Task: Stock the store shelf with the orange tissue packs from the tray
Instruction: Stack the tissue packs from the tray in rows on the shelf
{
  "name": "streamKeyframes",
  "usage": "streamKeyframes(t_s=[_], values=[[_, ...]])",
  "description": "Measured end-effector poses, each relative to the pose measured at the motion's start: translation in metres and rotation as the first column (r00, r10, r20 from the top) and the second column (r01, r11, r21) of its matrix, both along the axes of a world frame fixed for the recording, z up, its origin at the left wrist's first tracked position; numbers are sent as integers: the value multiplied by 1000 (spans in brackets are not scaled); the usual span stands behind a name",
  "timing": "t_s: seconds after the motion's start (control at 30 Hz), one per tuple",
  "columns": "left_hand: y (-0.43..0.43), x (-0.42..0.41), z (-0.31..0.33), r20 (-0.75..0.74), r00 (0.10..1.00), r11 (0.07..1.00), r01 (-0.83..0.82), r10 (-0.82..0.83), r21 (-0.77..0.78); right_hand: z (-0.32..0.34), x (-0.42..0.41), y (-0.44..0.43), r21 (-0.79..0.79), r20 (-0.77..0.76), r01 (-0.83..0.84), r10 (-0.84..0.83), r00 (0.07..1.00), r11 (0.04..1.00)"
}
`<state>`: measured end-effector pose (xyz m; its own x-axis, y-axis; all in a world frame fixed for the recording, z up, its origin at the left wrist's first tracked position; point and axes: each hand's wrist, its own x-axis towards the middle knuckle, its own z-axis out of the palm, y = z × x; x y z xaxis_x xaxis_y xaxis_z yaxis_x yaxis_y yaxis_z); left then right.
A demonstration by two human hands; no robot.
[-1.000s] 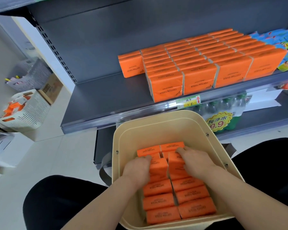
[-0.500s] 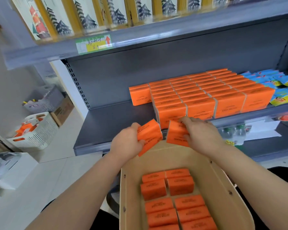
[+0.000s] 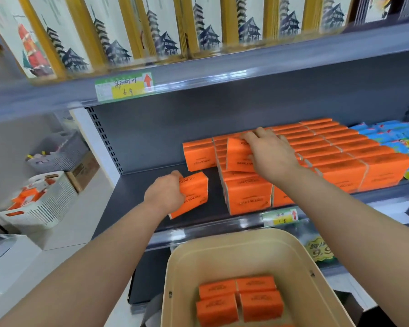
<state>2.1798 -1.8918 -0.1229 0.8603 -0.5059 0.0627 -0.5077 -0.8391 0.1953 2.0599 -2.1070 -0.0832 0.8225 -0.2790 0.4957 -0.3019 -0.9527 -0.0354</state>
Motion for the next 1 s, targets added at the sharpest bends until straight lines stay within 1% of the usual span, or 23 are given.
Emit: streamKeyframes(t_s=[0.17, 0.33, 0.43, 0.67, 0.8, 0.9, 1.0], values=[[-25, 34, -16, -6, 1000, 998, -24, 25, 56, -12, 22, -17, -28, -25, -27, 26, 999, 999], [-52, 65, -24, 90, 994, 989, -74, 63, 130, -19, 32, -27, -69, -14, -51, 50, 999, 996], [-71, 83, -25, 140, 987, 986, -93, 74, 139, -23, 35, -31, -68, 18, -63, 64, 998, 996], [-107, 107, -27, 179, 982, 995, -79, 66, 67, -36, 39, -40, -90, 103, -81, 90, 991, 993], [-119, 112, -31, 198, 977, 997, -72, 76, -31, -38, 41, -42, -93, 136, -81, 94, 986, 992], [-117, 114, -35, 186, 980, 990, -50, 74, -134, -38, 41, -41, -90, 125, -72, 83, 989, 993], [-105, 115, -37, 179, 982, 974, -19, 61, -227, -32, 39, -38, -74, 63, -60, 65, 996, 995]])
